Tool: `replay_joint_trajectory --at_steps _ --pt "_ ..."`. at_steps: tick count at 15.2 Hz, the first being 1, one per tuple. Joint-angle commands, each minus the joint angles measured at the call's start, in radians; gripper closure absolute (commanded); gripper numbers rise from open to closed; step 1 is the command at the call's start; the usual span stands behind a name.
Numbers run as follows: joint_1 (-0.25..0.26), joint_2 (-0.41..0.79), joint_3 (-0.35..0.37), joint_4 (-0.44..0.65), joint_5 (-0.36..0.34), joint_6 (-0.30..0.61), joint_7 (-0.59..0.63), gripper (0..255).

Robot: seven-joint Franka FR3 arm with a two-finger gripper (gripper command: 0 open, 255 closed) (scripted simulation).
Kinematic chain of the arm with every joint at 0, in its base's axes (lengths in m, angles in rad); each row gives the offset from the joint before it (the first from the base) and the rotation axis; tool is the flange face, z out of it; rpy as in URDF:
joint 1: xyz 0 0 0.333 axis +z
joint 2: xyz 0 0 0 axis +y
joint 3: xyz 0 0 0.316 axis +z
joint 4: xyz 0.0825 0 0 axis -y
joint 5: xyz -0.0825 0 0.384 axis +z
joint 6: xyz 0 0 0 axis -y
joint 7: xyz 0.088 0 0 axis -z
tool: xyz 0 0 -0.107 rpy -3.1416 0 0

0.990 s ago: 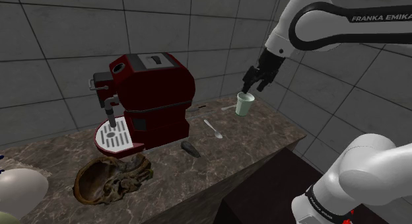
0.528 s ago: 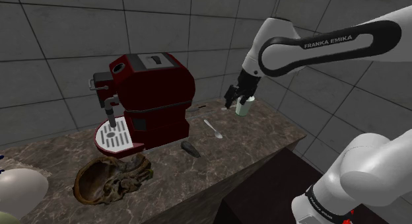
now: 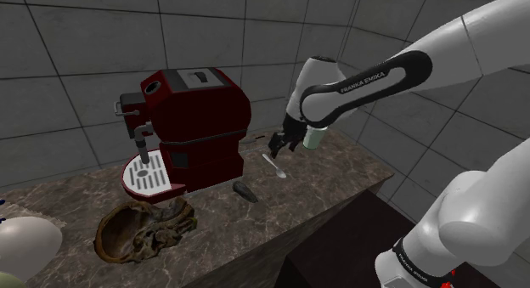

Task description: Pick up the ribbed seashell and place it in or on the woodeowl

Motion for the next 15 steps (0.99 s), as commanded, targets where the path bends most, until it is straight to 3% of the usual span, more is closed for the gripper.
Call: replay_joint_trajectory --at_steps 1,8,15 --pt "0.004 0.079 0.008 0.024 -0.008 0.050 0.000 0" --pt "0.030 0.361 0.023 0.133 -0.070 0.198 0.032 0" --pt "0.084 0.641 0.002 0.297 -0.140 0.287 0.069 0"
